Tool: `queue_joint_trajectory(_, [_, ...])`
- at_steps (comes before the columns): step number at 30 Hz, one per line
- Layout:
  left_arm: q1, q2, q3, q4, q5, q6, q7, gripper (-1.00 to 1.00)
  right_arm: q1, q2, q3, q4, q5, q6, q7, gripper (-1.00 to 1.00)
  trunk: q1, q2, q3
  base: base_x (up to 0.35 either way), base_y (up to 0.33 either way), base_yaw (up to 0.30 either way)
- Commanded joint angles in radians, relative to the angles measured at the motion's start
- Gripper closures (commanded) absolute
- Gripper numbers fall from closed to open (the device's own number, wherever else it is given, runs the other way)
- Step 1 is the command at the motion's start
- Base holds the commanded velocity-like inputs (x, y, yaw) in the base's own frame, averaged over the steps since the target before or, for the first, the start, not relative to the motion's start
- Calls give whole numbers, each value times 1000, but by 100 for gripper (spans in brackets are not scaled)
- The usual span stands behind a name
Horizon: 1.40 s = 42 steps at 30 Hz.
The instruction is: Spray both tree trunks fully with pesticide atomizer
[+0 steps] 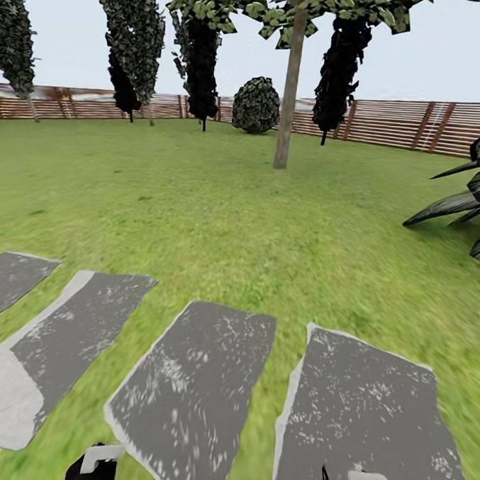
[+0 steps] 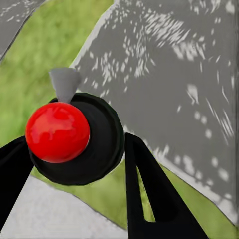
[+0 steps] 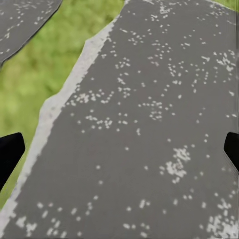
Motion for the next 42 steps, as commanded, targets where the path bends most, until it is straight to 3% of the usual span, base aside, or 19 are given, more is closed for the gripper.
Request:
queue_joint_trajectory(1, [0,0,0,0,0,0,0,100,0,0,0,0,0,0,0,-100,0,0,1,339,0,-150])
queue_joint_trajectory(20, [0,1,1,0,0,0,0,100,0,0,1,0,2,0,0,-100,0,0,29,339,0,-29])
queue_joint_trajectory(42, [0,1,0,0,0,0,0,100,0,0,0,0,2,0,0,-100,0,0,31,339,0,0])
